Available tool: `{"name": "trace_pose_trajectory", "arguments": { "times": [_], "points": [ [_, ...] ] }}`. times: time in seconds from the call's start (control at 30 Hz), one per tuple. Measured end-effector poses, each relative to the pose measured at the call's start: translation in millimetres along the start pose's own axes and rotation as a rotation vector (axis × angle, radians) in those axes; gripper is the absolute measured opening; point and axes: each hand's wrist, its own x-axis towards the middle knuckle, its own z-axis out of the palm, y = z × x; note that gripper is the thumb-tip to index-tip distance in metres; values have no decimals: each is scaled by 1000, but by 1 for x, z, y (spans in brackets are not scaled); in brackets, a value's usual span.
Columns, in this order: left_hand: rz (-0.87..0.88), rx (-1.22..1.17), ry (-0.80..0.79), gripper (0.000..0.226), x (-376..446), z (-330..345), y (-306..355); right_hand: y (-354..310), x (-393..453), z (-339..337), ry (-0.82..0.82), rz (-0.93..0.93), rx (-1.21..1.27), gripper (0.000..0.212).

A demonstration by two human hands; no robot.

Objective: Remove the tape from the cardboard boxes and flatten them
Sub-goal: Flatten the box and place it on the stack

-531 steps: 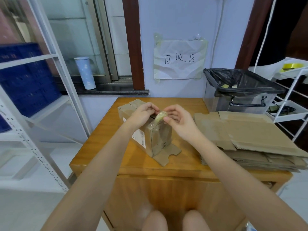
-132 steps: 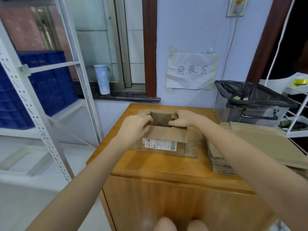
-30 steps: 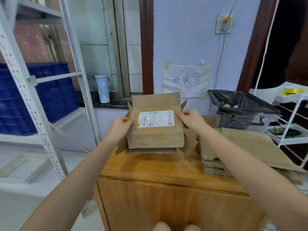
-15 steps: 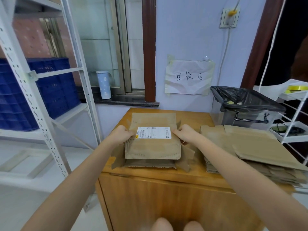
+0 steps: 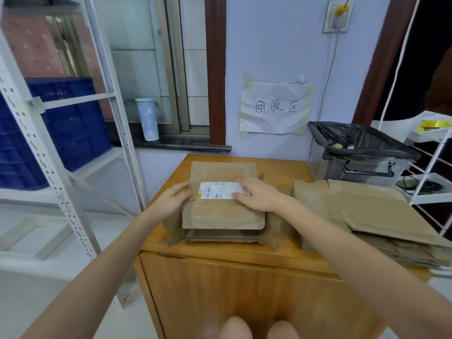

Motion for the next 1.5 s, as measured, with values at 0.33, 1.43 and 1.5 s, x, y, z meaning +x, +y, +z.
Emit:
{"name": "trace_pose_trajectory", "arguments": {
  "times": [0.33,1.43,1.5],
  "points": [
    [-16,-115,-201,47,10,23,3,20,-11,6,31,34,-51,61],
    [278,772,-39,94,-7,93,-45,23,7,86,51,183,-227,70],
    [285,775,-25,92,-7,93,-45,21,16,88,38,173,-207,74]
  ]
}}
